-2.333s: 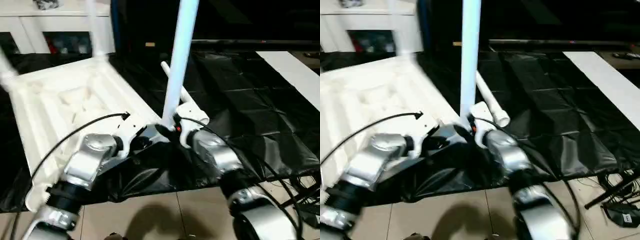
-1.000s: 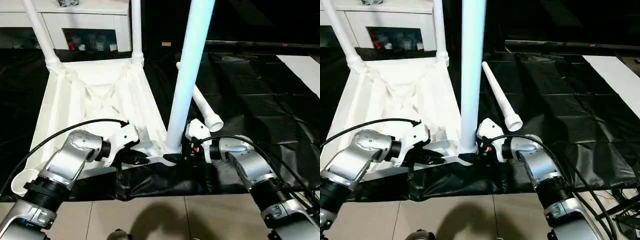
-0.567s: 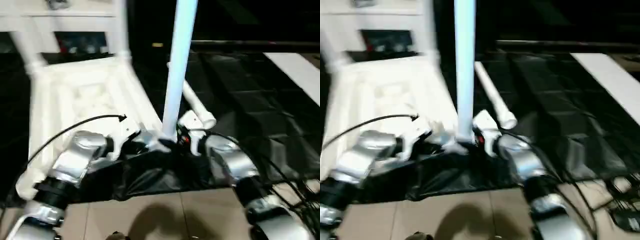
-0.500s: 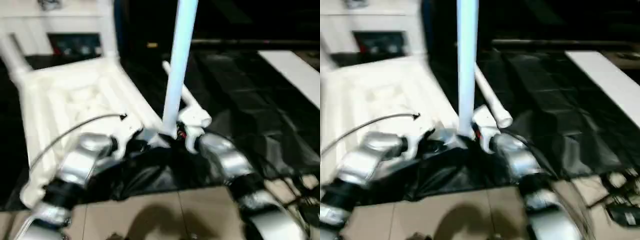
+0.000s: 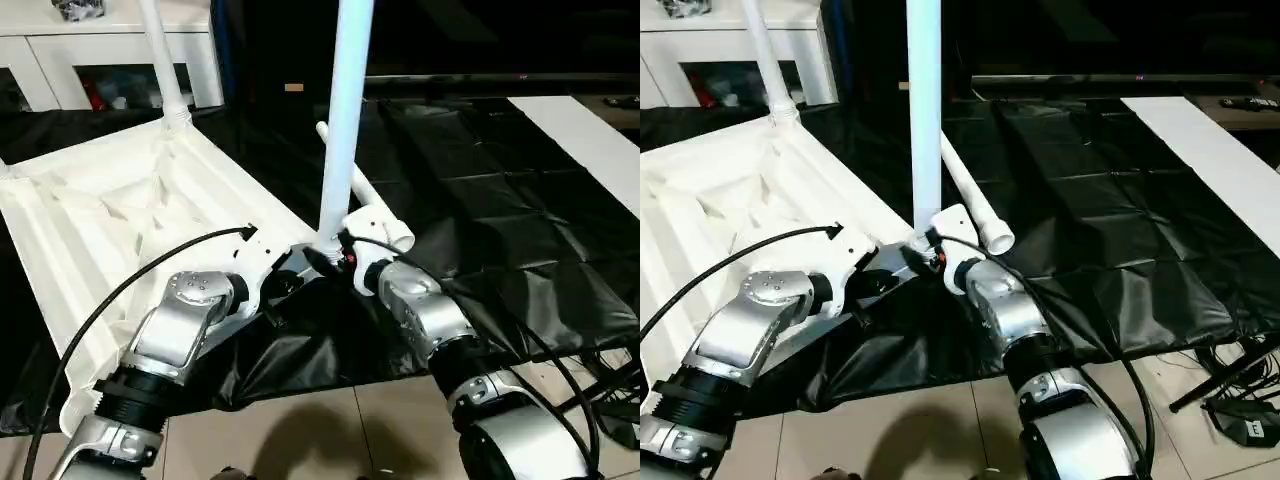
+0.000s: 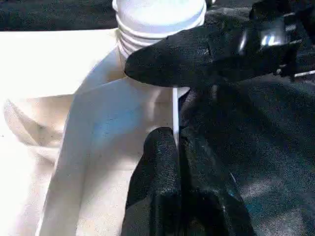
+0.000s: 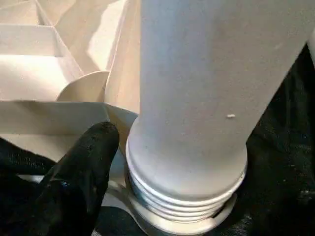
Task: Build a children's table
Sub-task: Rotate leg to tighten
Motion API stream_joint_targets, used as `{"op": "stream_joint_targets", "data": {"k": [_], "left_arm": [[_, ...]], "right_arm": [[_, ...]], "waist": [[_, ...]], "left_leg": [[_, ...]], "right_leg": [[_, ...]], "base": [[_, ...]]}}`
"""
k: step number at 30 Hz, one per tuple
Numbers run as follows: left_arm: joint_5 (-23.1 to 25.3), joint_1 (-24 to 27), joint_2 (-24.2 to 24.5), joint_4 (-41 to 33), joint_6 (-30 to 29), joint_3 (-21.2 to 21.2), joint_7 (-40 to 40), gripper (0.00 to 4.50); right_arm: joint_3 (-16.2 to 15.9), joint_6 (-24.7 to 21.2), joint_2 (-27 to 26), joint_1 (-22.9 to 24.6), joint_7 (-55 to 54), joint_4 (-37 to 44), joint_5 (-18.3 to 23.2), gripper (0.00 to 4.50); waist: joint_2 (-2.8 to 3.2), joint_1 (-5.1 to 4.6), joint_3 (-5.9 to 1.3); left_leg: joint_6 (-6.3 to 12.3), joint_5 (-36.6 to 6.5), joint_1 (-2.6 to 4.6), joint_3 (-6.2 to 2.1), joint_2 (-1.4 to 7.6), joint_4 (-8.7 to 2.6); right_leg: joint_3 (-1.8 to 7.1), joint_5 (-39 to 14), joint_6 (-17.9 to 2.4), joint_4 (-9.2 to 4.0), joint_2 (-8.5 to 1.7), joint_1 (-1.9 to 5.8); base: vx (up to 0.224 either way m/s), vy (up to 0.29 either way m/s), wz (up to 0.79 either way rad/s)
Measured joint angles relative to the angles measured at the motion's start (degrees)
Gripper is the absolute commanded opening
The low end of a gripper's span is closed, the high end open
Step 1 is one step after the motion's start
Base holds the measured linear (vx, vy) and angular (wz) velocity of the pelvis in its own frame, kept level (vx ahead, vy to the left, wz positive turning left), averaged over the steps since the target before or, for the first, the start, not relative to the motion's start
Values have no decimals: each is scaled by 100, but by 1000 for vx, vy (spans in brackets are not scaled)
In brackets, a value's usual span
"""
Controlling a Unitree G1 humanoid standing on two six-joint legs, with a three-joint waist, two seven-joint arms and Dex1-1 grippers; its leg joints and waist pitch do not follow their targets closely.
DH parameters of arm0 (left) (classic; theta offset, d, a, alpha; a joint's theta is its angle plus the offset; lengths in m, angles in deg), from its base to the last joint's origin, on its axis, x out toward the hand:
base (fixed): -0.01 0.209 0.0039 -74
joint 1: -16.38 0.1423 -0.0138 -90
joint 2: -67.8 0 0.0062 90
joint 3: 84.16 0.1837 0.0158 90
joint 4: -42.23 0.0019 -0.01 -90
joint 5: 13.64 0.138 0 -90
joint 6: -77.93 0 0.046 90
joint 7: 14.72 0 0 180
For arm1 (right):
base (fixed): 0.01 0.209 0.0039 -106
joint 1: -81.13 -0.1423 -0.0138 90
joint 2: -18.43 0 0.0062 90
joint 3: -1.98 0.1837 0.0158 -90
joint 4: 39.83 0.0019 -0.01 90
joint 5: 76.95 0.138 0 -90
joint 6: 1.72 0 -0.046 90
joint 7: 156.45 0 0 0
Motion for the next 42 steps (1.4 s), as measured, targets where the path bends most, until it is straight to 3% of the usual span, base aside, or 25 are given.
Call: {"op": "stream_joint_targets", "data": {"k": [4, 11, 16, 20, 24, 28, 29, 30, 31, 34, 37, 39, 42], "left_arm": [[-13, -45, 9, 74, 157, 58, 114, 0], [-18, -149, 49, 387, 410, 0, -26, 0], [57, -114, 30, 474, 679, 1, -184, 0], [158, -95, -81, 476, 710, -20, -633, 0], [156, 26, -74, 313, 676, -109, -658, 0], [151, 129, -55, 149, 625, -124, -690, 0], [140, 144, -59, 123, 618, -120, -691, 0], [119, 147, -71, 94, 615, -108, -690, 0], [65, 176, -76, 78, 615, -112, -690, 0], [38, 207, -72, 41, 617, -114, -690, 0], [44, 210, -34, 14, 612, -126, -702, 0], [43, 226, 0, -30, 600, -131, -703, 0], [34, 259, 31, -55, 592, -183, -708, 0]], "right_arm": [[-43, -306, 530, 810, 608, 1368, 244, 372], [-36, -937, 1109, 1860, 1299, 3562, 759, 372], [299, -1402, 1087, 2085, 780, 3899, 753, 372], [392, -1605, 889, 2282, 344, 4026, 744, 372], [345, -1751, 790, 2328, 250, 4118, 748, 372], [-7, -1792, 766, 2325, 339, 4155, 684, 372], [-30, -1801, 770, 2330, 352, 4156, 681, 372], [-34, -1805, 777, 2327, 363, 4157, 678, 372], [-55, -1806, 784, 2323, 380, 4163, 674, 372], [-123, -1806, 801, 2318, 401, 4170, 651, 372], [-190, -1806, 818, 2311, 441, 4182, 649, 372], [-227, -1802, 856, 2304, 464, 4182, 641, 372], [-294, -1797, 877, 2291, 519, 4182, 625, 372]], "waist": [[36, 144, 7], [79, 131, 6], [140, 111, 8], [147, 107, 10], [146, 86, 6], [139, 94, 8], [167, 61, -1], [161, 49, 2], [169, 19, 3], [176, -8, 7], [197, -51, 0], [197, -61, -1], [194, -83, -3]], "left_leg": [[1, 0, -15, 12, -1, -6], [0, 0, -8, 6, -1, -21], [0, 0, -5, 5, -2, -25], [0, 0, -7, 4, -2, -32], [0, 1, -13, 6, -2, -33], [-1, -1, 12, 10, -4, -66], [2, -1, -51, -98, -42, -87], [2, -1, -60, -158, -63, -111], [12, -7, -80, -242, -96, -117], [17, -10, -113, -432, -67, -99], [51, -29, -139, -516, -75, -85], [130, -43, -146, -584, -136, -74], [252, -116, -76, -784, -284, -74]], "right_leg": [[6, -1, 2, -14, 0, 1], [0, -11, 37, -22, 6, 0], [1, -8, 45, -27, 6, -2], [0, -8, 47, -29, 6, -8], [7, -7, 48, -37, 5, -13], [2, -23, 73, -62, 3, 5], [-121, -31, 87, -112, -48, 56], [-265, -36, 91, -146, -122, 97], [-477, -40, 95, -215, -197, 186], [-796, -63, 100, -403, -207, 430], [-945, -130, 139, -522, -217, 623], [-946, -197, 129, -533, -214, 708], [-899, -393, 108, -495, -192, 837]], "base": [[0, 0, 0], [0, 0, 0], [0, 0, 0], [0, 0, 0], [0, 0, 0], [0, 0, 0], [14, 3, 19], [25, 13, 39], [25, 13, 39], [69, -7, 42], [99, 10, 44], [132, 18, 49], [168, -16, 50]]}}
